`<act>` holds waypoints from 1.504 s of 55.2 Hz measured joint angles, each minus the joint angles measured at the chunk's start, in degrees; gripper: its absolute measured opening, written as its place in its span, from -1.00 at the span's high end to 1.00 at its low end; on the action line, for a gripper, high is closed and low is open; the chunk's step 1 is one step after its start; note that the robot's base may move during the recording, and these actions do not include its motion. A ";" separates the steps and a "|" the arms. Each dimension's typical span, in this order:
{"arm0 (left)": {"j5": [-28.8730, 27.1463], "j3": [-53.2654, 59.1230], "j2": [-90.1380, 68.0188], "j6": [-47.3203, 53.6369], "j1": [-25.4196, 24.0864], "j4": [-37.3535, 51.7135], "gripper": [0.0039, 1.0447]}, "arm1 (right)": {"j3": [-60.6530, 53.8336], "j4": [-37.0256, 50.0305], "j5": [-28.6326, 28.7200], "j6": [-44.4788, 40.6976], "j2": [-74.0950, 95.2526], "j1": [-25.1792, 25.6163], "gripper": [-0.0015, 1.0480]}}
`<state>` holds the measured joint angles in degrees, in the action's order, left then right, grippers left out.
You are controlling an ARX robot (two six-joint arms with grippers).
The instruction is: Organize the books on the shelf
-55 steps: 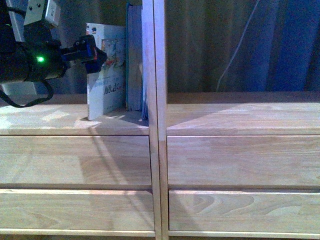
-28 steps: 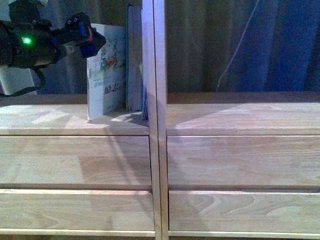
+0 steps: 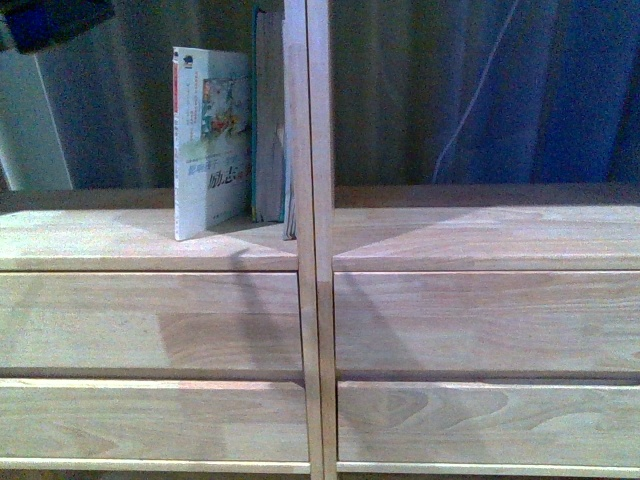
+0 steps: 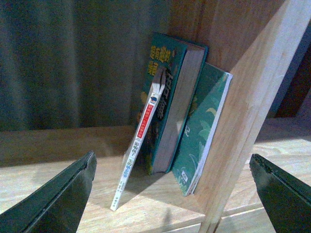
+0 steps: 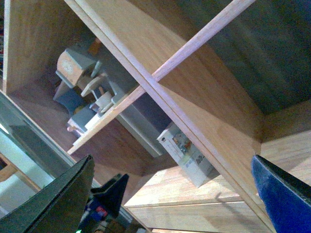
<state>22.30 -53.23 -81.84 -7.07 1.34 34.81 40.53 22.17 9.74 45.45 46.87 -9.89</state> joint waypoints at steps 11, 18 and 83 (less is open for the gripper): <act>1.38 9.44 14.73 0.35 -2.60 -5.57 -0.86 | -1.60 0.00 -1.29 -3.08 0.83 -0.44 -0.86; 2.23 13.05 22.91 0.31 -5.46 -10.49 -0.86 | -2.80 -0.55 -4.28 -7.28 2.10 -1.27 -0.86; -22.23 45.83 52.22 6.43 -1.49 -12.52 0.95 | -32.41 -2.71 -9.70 -44.96 -18.86 9.68 0.94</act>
<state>0.08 -7.40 -29.63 -0.64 -0.14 22.28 8.12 19.46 0.03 0.49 28.01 -0.21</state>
